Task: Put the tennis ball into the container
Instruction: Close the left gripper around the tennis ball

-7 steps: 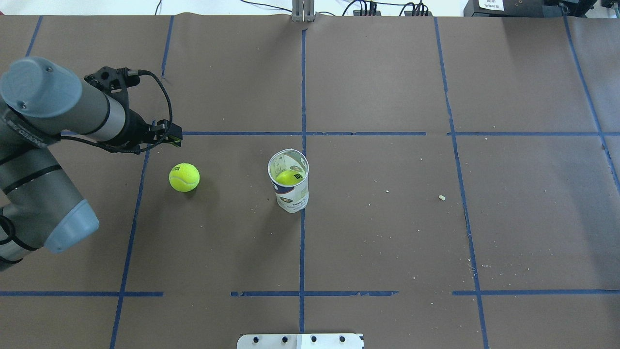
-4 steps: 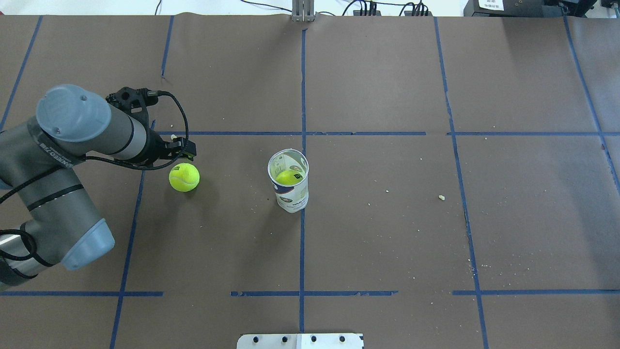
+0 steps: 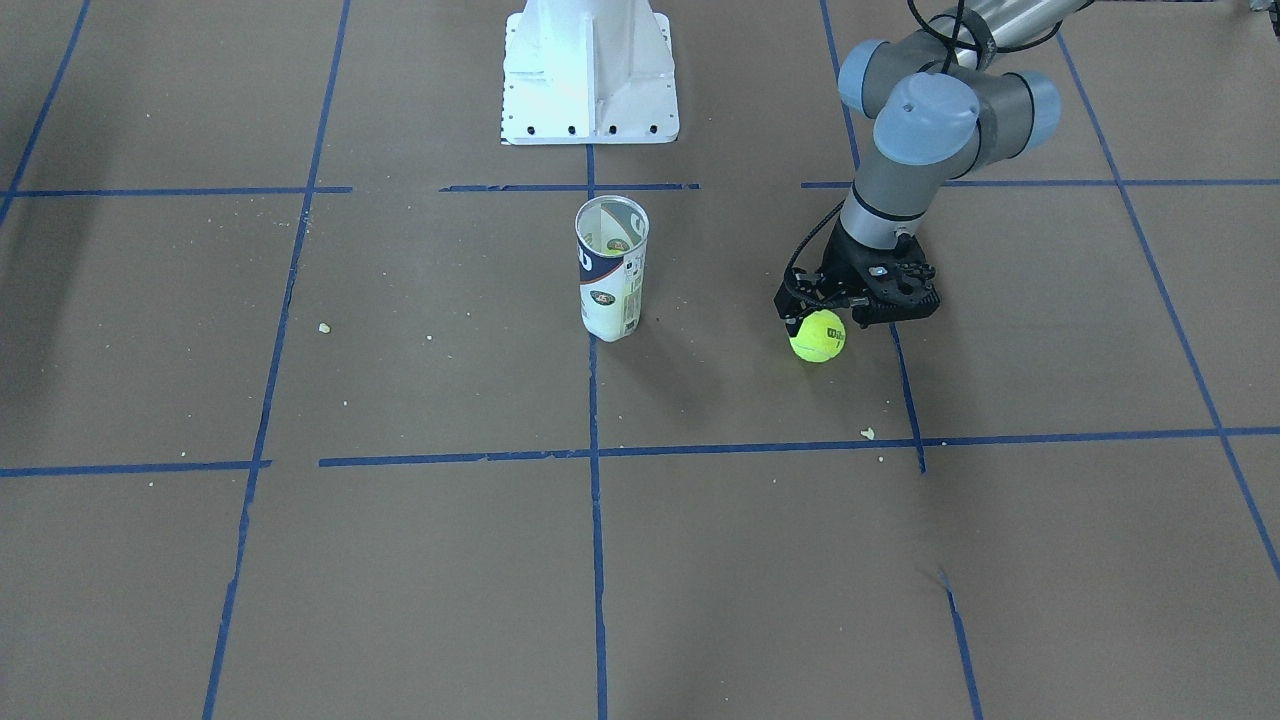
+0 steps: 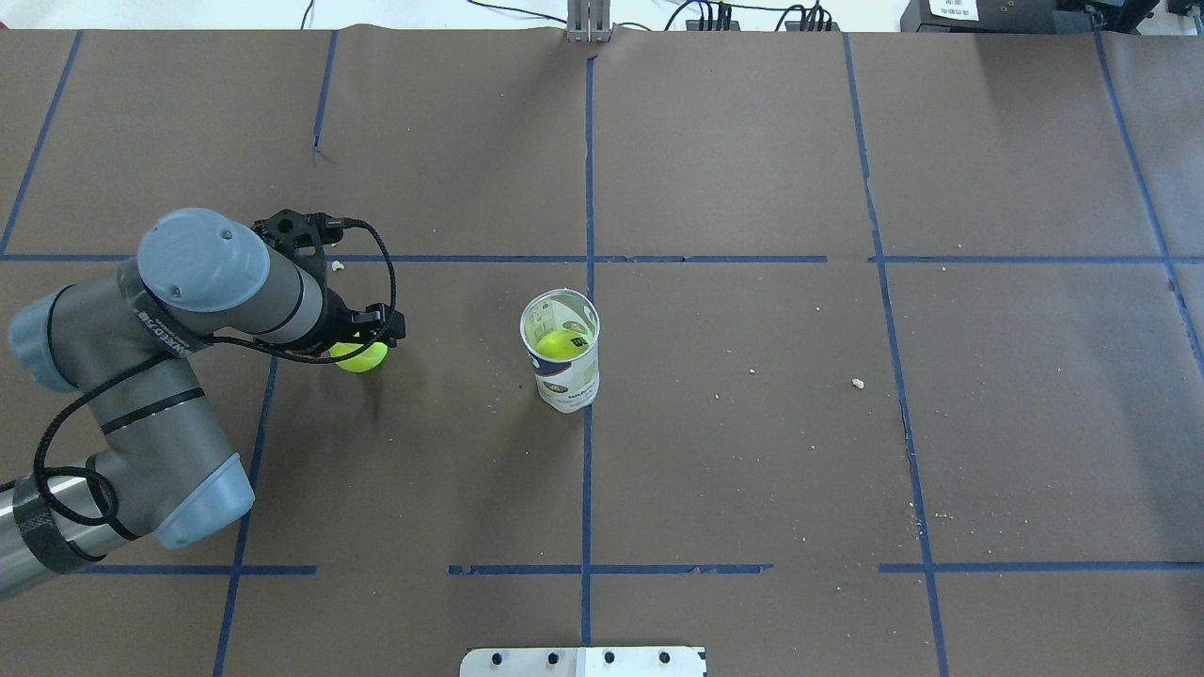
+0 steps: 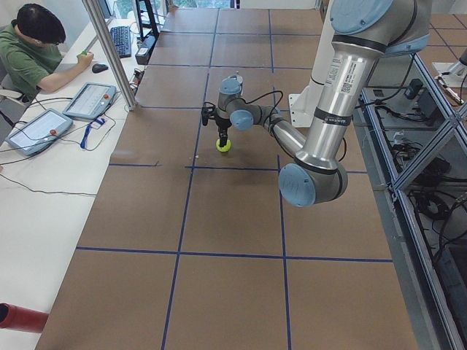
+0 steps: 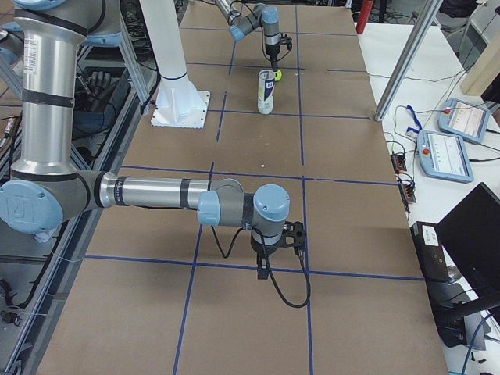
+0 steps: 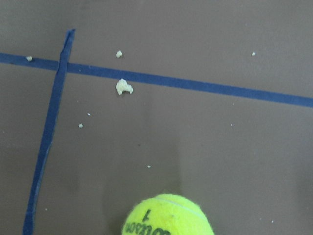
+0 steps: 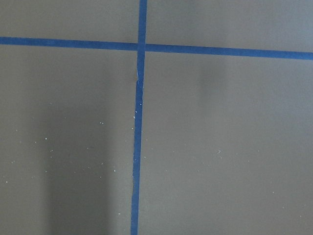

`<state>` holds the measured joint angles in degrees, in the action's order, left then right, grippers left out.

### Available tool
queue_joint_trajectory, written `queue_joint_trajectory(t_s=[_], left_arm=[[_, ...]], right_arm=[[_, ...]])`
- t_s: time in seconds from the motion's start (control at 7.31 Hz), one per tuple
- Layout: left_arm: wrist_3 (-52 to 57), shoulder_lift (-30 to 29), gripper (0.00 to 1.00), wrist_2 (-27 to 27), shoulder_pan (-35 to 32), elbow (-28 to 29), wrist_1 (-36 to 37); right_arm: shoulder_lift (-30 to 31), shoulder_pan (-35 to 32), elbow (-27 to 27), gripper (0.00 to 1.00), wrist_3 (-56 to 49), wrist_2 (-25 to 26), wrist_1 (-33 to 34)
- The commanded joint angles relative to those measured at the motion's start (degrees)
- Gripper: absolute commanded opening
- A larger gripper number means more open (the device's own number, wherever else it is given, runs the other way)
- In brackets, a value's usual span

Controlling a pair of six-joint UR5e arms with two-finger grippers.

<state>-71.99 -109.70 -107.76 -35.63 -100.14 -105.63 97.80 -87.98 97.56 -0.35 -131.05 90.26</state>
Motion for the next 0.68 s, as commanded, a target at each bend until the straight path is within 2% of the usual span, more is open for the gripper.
queue_joint_trajectory(t_s=[0.0, 0.55], left_arm=[[0.2, -0.2, 1.0, 0.0, 1.2, 1.1, 0.0], [0.5, -0.2, 1.0, 1.6, 0.6, 0.9, 0.0]], right_arm=[[0.0, 0.0, 0.0, 1.0, 0.0, 0.0, 0.0], [0.0, 0.0, 0.0, 1.0, 0.0, 0.0, 0.0]])
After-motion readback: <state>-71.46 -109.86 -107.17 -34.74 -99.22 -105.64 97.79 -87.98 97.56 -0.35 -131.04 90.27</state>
